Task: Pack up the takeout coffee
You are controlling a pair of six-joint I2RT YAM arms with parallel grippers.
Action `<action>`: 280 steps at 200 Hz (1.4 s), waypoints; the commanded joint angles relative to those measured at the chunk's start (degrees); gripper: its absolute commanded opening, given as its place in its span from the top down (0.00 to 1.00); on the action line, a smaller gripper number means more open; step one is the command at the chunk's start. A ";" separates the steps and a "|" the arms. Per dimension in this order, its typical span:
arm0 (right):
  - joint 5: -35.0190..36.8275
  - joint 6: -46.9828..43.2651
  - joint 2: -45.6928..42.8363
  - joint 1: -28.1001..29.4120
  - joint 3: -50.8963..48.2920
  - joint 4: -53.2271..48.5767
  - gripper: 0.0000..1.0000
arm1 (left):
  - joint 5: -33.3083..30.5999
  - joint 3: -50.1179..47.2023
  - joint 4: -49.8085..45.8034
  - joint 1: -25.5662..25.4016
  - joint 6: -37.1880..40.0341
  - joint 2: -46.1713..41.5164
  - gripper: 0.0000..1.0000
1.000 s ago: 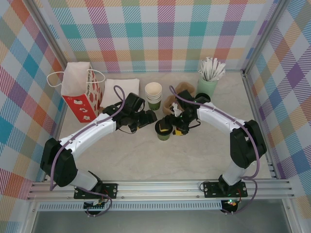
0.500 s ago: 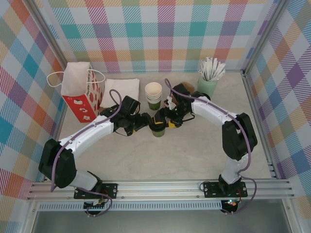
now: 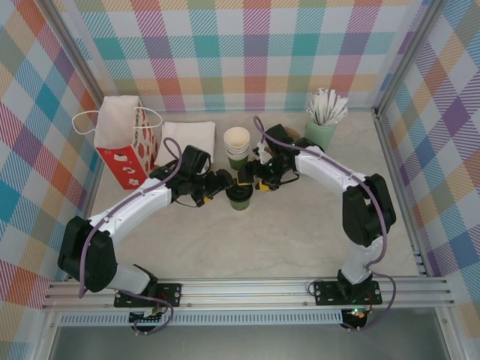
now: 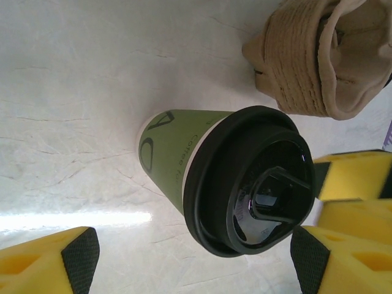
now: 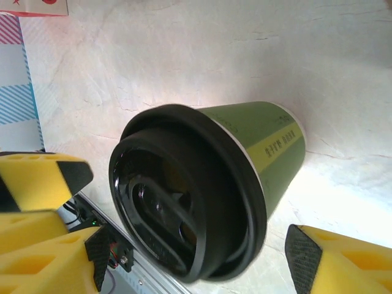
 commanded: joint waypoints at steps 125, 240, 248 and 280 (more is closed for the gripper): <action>-2.10 -0.70 -0.76 -0.42 -4.40 -3.39 0.54 | -0.70 0.32 0.08 0.82 1.70 5.15 0.28; 3.47 -1.71 1.94 -0.33 -6.25 -6.83 0.59 | -0.93 -2.34 0.42 0.86 1.56 4.64 0.31; 3.86 -1.92 1.84 -0.30 -6.21 -7.18 0.59 | -0.97 -2.34 0.38 0.82 1.56 4.50 0.31; 2.73 -2.39 0.49 -0.33 -4.86 -6.56 0.58 | 0.29 -1.24 0.96 0.82 1.30 4.20 0.31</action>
